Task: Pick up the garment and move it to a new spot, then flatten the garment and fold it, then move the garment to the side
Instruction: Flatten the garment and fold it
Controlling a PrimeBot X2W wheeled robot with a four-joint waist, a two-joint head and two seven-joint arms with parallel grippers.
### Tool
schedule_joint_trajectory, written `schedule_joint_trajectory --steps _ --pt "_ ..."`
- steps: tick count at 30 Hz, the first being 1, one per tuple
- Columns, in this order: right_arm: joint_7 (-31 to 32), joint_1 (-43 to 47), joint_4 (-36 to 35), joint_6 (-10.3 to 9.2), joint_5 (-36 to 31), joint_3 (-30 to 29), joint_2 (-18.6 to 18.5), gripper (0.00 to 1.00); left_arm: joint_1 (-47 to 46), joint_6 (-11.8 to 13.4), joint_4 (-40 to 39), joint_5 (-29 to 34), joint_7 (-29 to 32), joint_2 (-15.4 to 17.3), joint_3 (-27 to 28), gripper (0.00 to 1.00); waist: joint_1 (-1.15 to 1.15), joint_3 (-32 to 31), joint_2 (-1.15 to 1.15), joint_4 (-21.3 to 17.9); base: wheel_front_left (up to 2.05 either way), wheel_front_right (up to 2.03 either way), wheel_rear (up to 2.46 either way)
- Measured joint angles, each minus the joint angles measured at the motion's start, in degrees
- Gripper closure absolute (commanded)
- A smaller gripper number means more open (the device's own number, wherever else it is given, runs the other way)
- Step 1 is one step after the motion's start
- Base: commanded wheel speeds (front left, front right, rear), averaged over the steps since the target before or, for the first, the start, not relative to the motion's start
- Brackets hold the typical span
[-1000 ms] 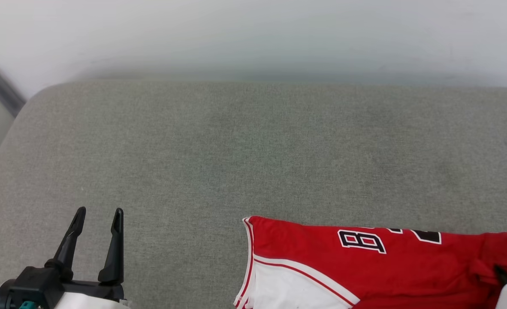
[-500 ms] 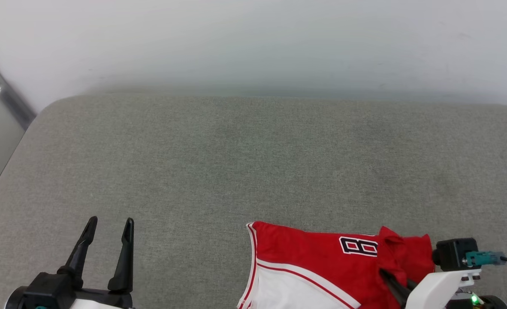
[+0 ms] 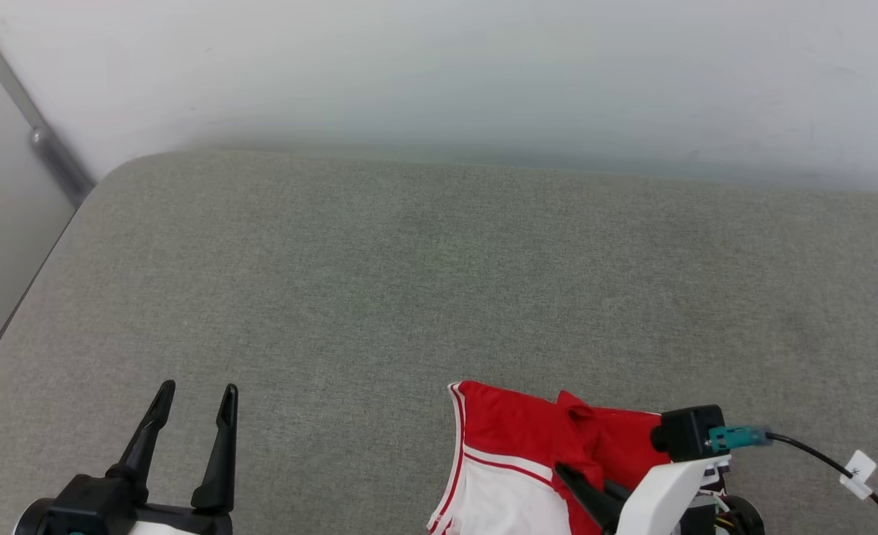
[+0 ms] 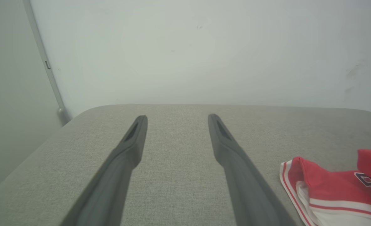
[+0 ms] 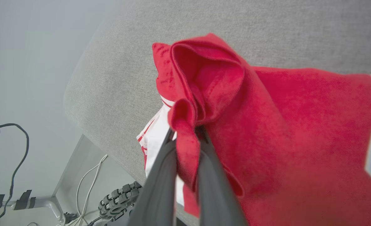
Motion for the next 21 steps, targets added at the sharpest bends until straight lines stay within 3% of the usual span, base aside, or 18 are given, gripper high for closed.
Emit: schedule_joint_trajectory --steps 7,8,9,17,21 --pt "-3.9 -2.9 6.2 0.0 2.5 4.3 0.0 1.0 -0.7 0.0 0.0 -0.1 0.0 0.2 0.1 0.0 0.0 1.3 0.0 0.8 0.0 0.0 0.0" --pt "-4.5 -3.2 7.0 0.0 2.7 4.6 0.0 0.65 -0.7 0.0 0.0 -0.1 0.0 0.2 0.1 0.0 0.0 1.4 0.0 0.8 0.0 0.0 0.0" --pt "-5.2 -3.6 7.5 0.0 2.9 5.2 0.0 0.0 -0.7 0.0 0.1 -0.1 0.0 0.2 0.1 0.0 0.0 1.5 0.0 0.9 0.0 0.0 0.0" --pt "-3.6 -6.0 6.4 0.0 4.4 13.0 0.0 0.0 -0.9 0.0 0.5 -0.2 0.0 0.1 1.0 0.0 0.0 1.9 0.0 0.3 0.0 0.0 0.0" --pt "-4.0 -8.1 3.7 0.0 1.2 9.6 0.1 0.0 -1.0 0.0 0.4 -0.3 0.0 -0.1 1.0 0.0 0.0 1.6 0.0 -0.8 0.0 0.0 0.0"
